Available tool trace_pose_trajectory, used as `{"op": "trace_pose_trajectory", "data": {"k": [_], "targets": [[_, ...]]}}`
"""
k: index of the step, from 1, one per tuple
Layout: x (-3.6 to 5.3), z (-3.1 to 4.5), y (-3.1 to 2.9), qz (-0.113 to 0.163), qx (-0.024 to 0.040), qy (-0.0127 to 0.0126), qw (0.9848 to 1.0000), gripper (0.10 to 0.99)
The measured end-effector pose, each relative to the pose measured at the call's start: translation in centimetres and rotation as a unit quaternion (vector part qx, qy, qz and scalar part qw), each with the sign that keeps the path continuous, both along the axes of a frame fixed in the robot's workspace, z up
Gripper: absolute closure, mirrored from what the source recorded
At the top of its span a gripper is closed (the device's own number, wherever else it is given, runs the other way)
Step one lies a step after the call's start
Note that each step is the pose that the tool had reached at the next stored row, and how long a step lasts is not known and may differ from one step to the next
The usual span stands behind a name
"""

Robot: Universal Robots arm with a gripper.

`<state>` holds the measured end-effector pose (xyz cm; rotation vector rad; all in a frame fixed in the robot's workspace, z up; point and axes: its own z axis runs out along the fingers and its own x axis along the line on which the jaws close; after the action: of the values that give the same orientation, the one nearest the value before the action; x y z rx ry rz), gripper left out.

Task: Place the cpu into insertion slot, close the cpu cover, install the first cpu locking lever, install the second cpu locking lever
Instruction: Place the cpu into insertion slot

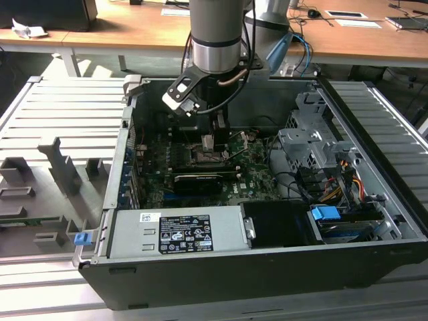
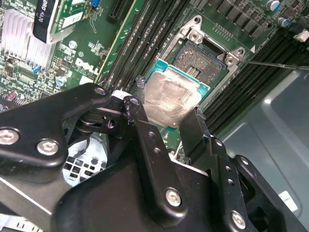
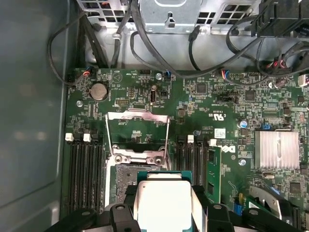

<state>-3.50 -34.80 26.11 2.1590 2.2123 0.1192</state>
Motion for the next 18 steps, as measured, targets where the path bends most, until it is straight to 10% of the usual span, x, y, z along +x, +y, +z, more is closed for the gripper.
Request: {"op": "trace_pose_trajectory", "data": {"k": [18], "targets": [[-0.01, -1.16, 0.68, 0.0, 0.0001, 0.0, 1.0, 0.557]]}}
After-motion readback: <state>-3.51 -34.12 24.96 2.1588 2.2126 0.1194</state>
